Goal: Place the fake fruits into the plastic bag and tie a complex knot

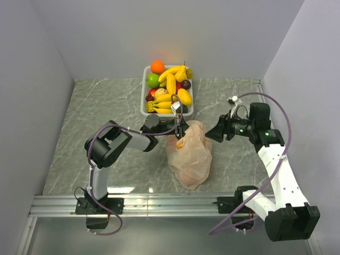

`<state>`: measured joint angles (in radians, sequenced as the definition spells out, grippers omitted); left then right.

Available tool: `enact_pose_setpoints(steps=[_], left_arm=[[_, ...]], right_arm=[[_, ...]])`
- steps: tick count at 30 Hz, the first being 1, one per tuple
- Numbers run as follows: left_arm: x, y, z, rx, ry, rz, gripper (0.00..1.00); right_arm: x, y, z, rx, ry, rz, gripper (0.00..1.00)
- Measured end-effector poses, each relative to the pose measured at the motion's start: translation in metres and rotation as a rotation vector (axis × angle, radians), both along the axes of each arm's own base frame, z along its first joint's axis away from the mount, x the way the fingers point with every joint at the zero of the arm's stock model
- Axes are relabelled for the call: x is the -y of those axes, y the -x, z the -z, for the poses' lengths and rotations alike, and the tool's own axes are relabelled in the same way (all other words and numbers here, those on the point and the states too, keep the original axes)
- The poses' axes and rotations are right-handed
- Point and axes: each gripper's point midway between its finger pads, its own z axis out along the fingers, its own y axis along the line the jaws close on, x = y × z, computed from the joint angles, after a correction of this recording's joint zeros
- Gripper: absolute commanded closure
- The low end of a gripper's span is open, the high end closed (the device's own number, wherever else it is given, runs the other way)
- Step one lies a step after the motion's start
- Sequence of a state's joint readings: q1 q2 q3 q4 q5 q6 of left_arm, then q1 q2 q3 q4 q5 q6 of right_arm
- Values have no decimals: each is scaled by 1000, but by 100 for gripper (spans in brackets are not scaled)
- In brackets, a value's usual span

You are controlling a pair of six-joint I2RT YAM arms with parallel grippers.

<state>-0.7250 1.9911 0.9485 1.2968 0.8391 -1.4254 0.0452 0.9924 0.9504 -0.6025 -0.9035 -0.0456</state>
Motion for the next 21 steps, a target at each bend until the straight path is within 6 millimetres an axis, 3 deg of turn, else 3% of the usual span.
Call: enact_pose_setpoints(steps=[9, 21], left_arm=[[4, 7, 1, 8, -1, 14, 100], [13, 15, 12, -9, -15, 43, 100]], right_arm=[[-8, 13, 55, -252, -90, 31, 25], [-55, 7, 53, -303, -193, -45, 22]])
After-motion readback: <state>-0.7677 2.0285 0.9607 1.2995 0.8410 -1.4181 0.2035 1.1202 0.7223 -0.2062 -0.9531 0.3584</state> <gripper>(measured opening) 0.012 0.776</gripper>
